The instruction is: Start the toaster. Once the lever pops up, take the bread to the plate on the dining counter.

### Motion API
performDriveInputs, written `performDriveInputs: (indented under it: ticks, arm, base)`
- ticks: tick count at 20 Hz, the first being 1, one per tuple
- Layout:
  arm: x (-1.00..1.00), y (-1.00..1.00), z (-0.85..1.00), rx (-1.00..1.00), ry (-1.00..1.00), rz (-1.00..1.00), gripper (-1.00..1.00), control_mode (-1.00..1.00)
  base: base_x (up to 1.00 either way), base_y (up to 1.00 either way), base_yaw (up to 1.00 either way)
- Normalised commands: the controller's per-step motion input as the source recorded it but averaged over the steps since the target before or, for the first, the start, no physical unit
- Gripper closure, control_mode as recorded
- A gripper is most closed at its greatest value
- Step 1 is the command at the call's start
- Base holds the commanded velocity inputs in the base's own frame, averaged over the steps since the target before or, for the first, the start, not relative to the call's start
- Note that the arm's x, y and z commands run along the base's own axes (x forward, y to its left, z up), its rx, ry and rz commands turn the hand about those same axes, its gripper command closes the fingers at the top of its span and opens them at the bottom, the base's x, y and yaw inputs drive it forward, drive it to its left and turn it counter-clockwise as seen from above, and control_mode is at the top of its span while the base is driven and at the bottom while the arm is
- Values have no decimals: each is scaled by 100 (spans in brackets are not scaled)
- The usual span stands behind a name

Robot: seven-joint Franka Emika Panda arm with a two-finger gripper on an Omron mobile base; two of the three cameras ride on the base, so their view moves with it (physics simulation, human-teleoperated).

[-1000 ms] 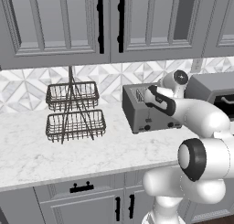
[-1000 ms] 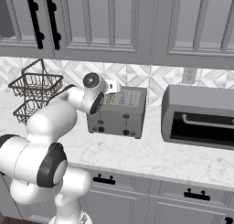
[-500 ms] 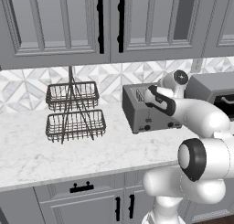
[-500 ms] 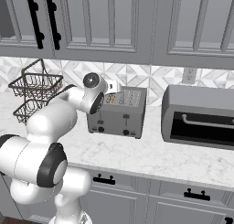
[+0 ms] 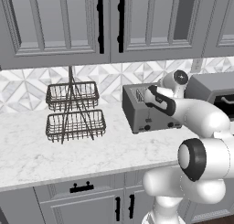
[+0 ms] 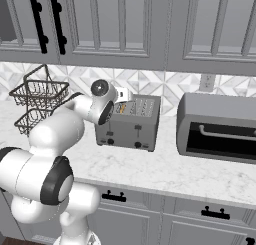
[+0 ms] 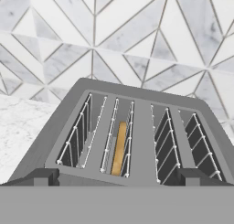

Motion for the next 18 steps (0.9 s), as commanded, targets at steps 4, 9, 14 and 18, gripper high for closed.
performDriveInputs:
  ticks: [4,9,14,18]
  arm:
    - [0,0,0,0,0,0,-100,-100]
    - [0,0,0,0,0,0,-100,-100]
    - [0,0,0,0,0,0,-100,-100]
    - [0,0,0,0,0,0,-100,-100]
  base:
    - [0,0,0]
    - [0,0,0]
    - [0,0,0]
    - [0,0,0]
